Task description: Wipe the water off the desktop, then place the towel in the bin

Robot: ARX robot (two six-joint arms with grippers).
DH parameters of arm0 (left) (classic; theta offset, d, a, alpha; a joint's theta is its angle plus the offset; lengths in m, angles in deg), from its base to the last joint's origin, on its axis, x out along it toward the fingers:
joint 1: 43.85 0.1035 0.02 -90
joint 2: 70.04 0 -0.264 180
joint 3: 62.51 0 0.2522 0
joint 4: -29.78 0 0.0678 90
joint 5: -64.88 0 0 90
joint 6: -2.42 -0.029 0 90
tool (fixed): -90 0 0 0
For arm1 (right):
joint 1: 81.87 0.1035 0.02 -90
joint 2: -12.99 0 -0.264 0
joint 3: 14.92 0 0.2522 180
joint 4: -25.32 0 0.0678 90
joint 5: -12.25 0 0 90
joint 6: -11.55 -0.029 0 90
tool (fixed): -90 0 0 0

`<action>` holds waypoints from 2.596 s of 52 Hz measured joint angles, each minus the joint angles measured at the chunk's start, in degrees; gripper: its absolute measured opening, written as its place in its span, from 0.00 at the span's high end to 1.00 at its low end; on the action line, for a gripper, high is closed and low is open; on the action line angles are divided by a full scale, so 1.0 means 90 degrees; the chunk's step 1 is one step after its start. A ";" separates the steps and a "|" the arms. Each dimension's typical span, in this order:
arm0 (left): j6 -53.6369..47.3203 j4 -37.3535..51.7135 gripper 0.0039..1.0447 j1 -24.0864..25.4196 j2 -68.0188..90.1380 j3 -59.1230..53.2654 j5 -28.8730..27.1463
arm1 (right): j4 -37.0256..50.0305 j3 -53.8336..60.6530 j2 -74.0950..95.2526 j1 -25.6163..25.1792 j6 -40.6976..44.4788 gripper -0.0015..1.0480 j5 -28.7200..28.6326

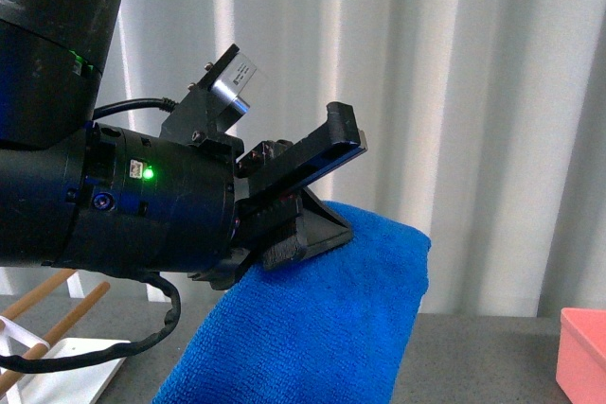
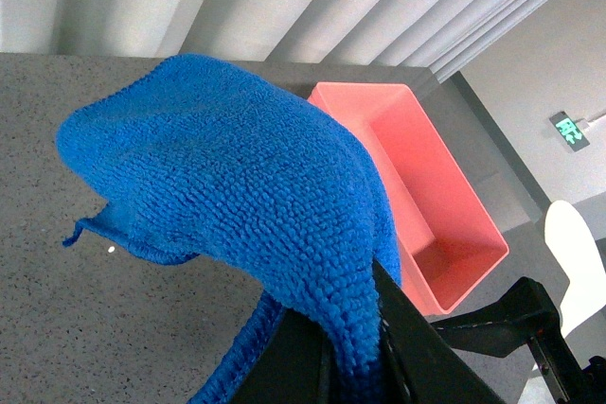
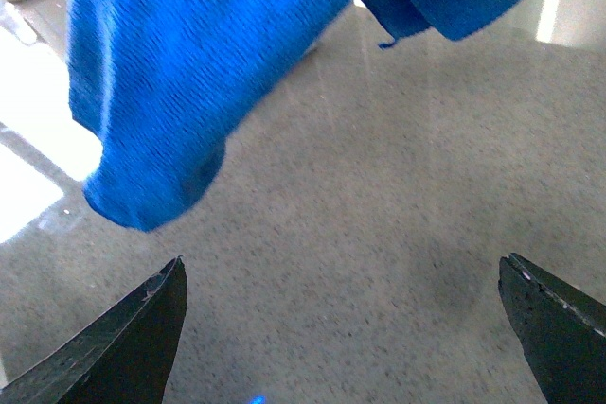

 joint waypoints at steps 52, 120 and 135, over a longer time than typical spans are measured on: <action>-0.0010 -0.0005 0.96 0.0007 0.0000 0.0000 -0.0019 | 0.2414 -0.2157 0.3157 0.2429 -0.1855 0.55 0.1906; -0.0675 0.1158 0.16 -0.0170 -0.0022 -0.0369 -0.1848 | 0.2188 -0.2006 0.3079 0.2193 -0.1241 0.94 0.2040; -0.2475 0.3230 0.60 0.0539 -0.1450 -0.2705 -0.4784 | 0.2159 -0.1999 0.3067 0.2142 -0.1209 0.94 0.2052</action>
